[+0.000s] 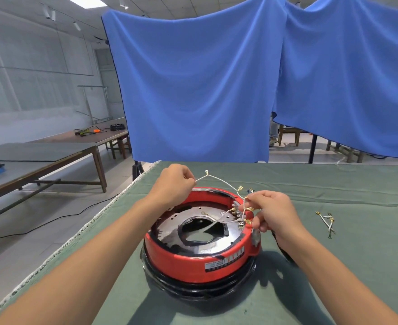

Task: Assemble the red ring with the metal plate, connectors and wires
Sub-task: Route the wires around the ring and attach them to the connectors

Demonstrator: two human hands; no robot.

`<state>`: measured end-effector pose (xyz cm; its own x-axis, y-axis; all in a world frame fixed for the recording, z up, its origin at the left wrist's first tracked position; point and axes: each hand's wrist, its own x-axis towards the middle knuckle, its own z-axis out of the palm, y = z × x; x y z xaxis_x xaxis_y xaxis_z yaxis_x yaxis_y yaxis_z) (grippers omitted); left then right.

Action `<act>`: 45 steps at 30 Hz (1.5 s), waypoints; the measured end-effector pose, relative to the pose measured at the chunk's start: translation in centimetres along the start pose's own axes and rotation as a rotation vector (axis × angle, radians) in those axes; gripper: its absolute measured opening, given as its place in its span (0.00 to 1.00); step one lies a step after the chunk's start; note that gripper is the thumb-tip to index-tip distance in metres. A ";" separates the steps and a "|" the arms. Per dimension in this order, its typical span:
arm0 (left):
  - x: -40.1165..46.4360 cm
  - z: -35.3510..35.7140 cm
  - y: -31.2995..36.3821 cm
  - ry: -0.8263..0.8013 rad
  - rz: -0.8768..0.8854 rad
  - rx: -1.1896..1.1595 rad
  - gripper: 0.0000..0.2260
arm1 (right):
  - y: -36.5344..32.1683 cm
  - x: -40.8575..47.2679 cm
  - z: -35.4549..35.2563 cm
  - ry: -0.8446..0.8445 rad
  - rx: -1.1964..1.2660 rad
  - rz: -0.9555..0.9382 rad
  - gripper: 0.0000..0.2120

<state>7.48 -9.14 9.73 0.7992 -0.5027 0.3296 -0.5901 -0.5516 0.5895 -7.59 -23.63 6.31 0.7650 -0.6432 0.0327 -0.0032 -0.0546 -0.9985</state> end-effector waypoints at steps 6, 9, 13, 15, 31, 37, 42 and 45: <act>-1.0 -2.7 -0.6 -0.527 -0.180 0.124 0.06 | -0.5 -0.7 0.6 -0.097 -0.152 0.013 0.09; -1.8 -2.5 -0.6 -0.675 -0.270 0.200 0.05 | -0.6 -1.0 0.6 -0.145 -0.308 0.011 0.10; -2.1 -1.5 0.3 -0.572 -0.254 0.354 0.12 | -0.7 -1.3 0.4 -0.179 -0.358 0.022 0.12; -2.1 -1.1 1.0 -0.481 -0.206 0.512 0.13 | -0.8 -1.3 0.2 -0.195 -0.348 0.039 0.13; -0.7 3.0 2.8 -0.827 -0.228 0.254 0.08 | -0.8 -0.8 0.0 -0.254 -0.486 0.082 0.11; -0.6 3.7 2.5 -0.554 -0.057 0.300 0.07 | -1.1 -0.9 0.3 -0.246 -0.459 0.109 0.09; -0.6 3.6 2.5 -0.401 0.147 0.432 0.08 | -1.3 -0.9 0.1 -0.278 -0.415 0.148 0.08; -0.5 3.1 2.5 -0.512 0.120 0.377 0.09 | -1.2 -1.0 -0.2 -0.329 -0.380 0.125 0.07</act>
<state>5.22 -12.34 8.80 0.6247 -0.7776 -0.0711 -0.7459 -0.6212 0.2402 -8.49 -23.09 7.51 0.9055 -0.3919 -0.1627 -0.2950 -0.3058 -0.9053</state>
